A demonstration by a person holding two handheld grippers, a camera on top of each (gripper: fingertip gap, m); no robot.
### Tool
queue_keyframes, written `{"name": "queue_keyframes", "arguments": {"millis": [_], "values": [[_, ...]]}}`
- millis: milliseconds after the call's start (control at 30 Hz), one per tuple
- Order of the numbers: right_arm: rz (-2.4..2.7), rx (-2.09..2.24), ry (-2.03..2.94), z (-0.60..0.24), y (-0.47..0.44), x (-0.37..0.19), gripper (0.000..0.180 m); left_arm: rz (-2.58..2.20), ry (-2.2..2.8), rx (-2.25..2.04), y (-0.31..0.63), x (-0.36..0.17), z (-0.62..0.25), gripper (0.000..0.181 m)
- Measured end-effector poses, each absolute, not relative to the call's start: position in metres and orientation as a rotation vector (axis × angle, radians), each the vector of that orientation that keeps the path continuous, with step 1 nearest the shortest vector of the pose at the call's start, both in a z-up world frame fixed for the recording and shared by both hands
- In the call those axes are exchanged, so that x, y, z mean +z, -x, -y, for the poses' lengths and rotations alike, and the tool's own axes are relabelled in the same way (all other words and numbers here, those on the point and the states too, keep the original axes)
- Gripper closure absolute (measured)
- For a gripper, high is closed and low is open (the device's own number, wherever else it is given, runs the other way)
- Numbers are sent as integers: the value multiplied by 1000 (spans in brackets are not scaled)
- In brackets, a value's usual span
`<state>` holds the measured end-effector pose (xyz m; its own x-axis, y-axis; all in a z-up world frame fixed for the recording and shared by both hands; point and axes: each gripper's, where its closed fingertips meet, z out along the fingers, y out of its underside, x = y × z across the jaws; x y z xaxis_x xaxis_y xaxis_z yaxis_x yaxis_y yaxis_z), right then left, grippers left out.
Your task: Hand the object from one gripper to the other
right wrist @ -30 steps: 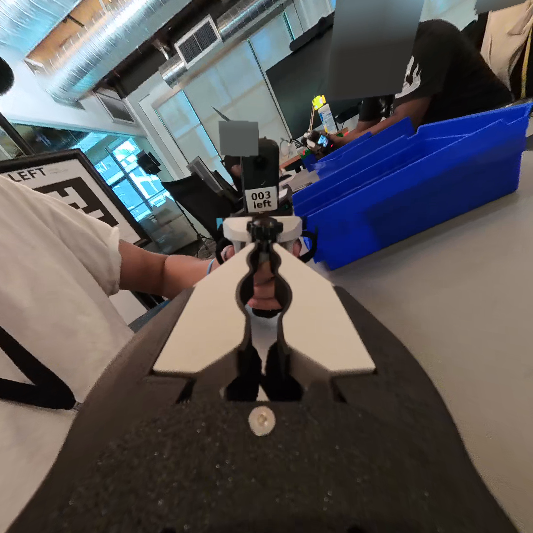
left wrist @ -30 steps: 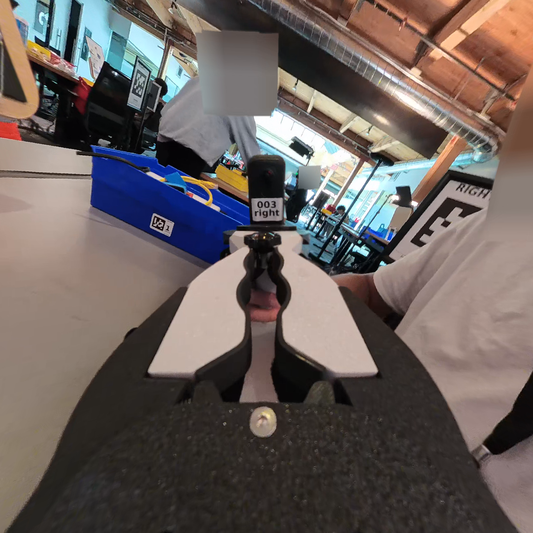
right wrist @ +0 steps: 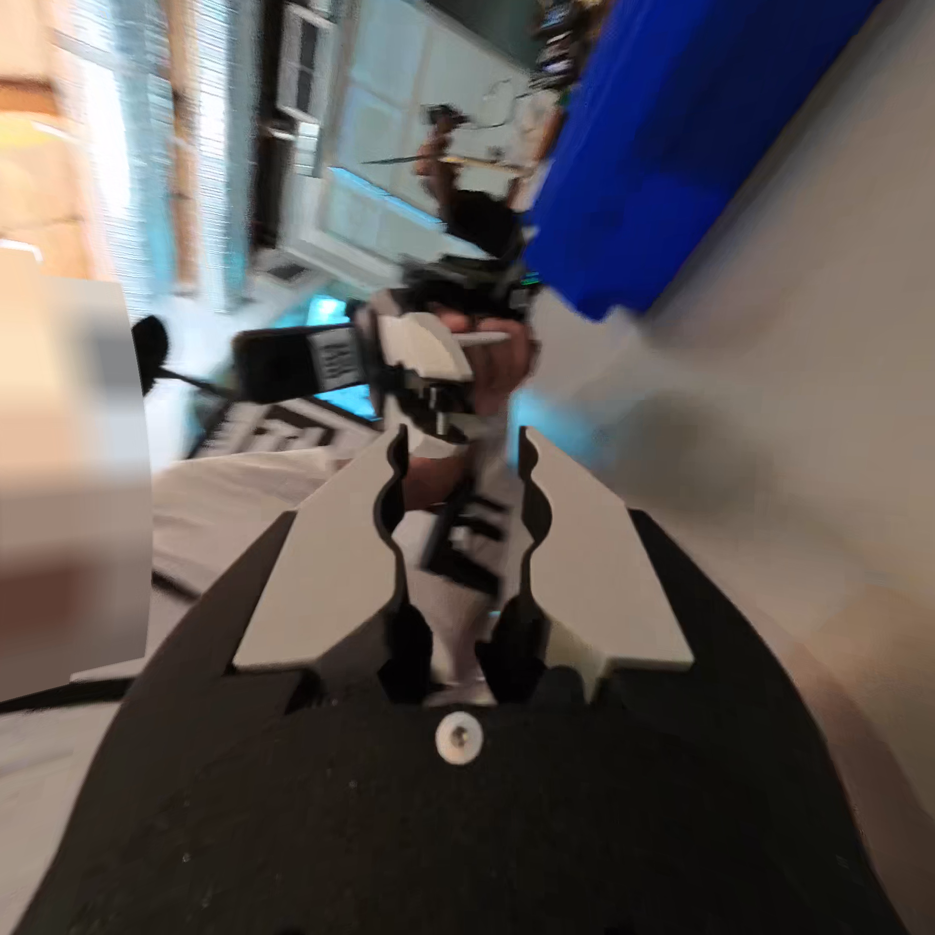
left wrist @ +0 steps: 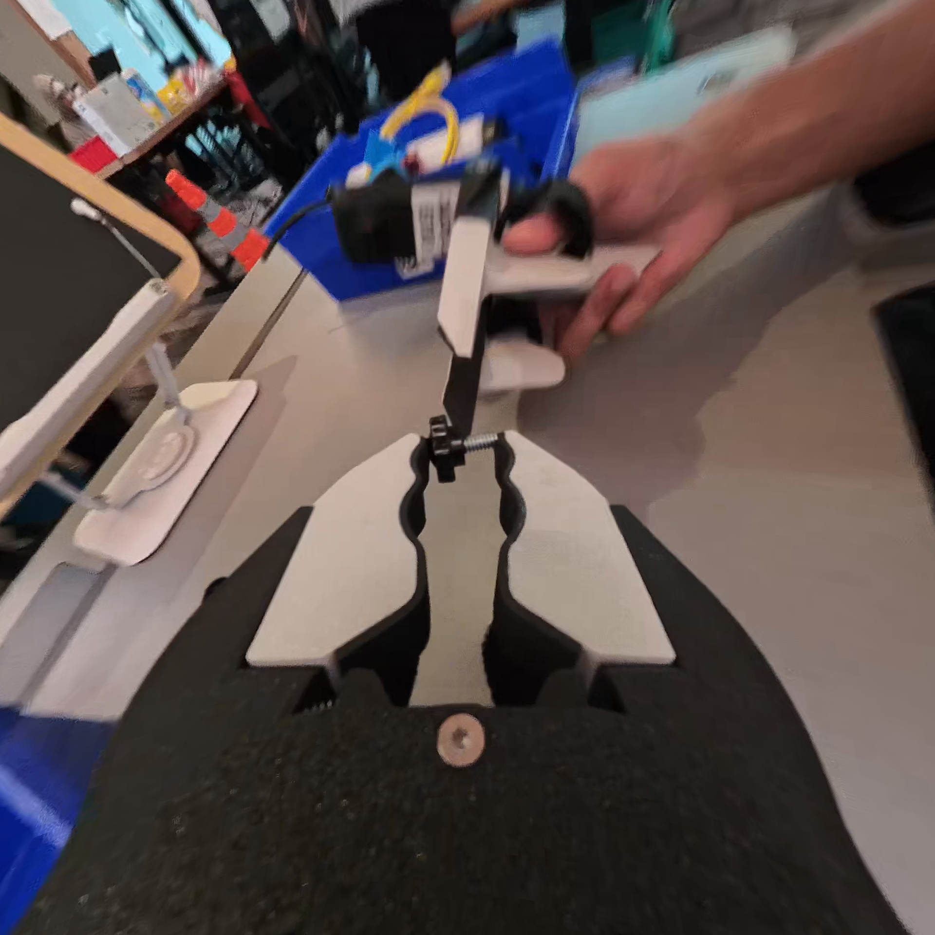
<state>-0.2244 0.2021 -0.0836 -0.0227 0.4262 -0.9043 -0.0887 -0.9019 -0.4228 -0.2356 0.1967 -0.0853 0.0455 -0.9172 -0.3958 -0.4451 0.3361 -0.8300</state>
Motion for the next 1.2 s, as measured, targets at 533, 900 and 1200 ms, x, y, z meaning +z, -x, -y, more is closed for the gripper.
{"name": "queue_keyframes", "arguments": {"millis": [533, 900, 1200], "values": [[571, 1250, 1964, -203, 251, -95, 166, -1622, 1259, -149, 232, -101, -206, 156], [350, 235, 2019, -284, -27, 10, 166, -1231, 1701, -895, 266, -110, -135, 105], [172, 12, 2796, -318, -170, -111, 166, -1243, 1742, -743, 283, -129, -131, 107]]}}
